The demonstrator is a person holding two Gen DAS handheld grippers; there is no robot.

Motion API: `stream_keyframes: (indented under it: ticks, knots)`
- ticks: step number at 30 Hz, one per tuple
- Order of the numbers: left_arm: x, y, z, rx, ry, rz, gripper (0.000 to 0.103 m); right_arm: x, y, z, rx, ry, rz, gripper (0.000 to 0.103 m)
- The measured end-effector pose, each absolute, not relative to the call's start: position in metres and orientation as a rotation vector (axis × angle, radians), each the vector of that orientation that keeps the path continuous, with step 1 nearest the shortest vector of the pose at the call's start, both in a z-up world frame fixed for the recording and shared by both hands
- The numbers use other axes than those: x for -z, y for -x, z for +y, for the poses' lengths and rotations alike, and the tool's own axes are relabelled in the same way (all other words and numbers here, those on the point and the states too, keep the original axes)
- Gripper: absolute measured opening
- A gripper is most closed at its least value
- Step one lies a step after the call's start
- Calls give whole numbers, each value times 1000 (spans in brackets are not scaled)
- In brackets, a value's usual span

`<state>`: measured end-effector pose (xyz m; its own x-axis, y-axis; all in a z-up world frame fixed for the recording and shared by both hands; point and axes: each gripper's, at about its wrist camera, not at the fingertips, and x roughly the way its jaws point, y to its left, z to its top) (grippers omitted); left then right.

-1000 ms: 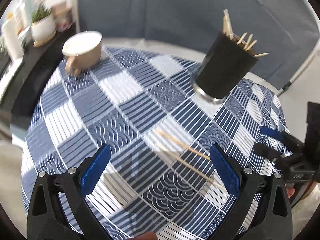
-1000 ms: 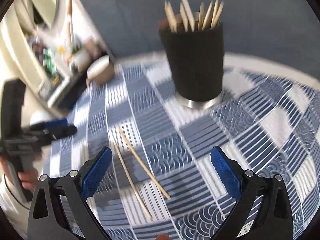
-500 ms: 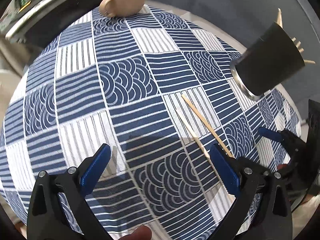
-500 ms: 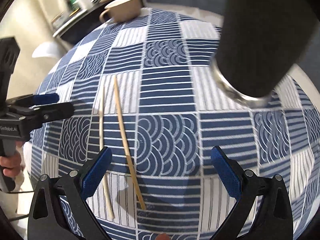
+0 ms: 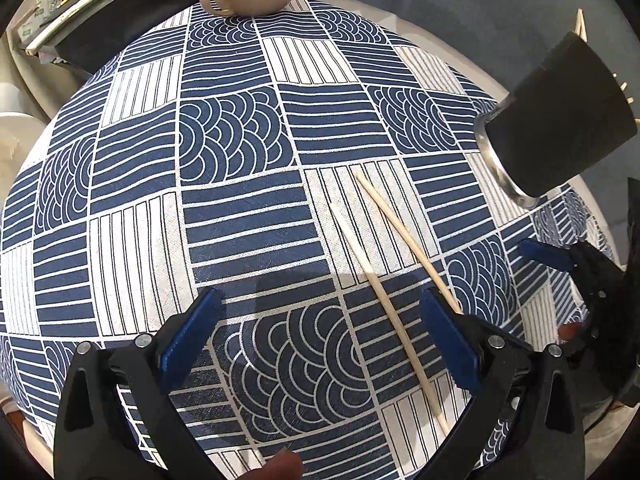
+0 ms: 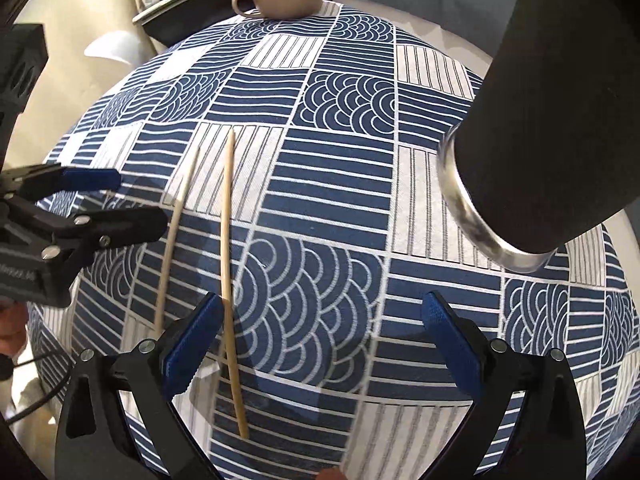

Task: Organize utensils
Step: 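Move both open grippers down toward the skewers lying on the cloth, then close the right gripper on one skewer while the left gripper grasps another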

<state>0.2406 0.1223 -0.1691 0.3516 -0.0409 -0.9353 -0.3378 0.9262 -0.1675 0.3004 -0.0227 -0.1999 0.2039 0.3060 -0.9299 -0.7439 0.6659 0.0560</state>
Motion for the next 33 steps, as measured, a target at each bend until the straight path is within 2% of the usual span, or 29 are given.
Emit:
stream_keyframes:
  ticks: [3,17,28,30,33]
  knots:
    - [169,-242,121,-232,371,1205,97,200,-297,-22,-802,535,1121,96]
    - [181,-252,100,-386,264,1306,99,199,-293,-31,-765,496,1121,96]
    - [181,-250,97,-410,248,1203,99,199,-292,-35,-701,468,1163,96]
    - [180,-248,98,-410,255,1214,99,199,-292,-35,-696,470,1169,93]
    - [181,-251,98,-405,249,1213,98,194,-285,-34,-721,478,1150,73]
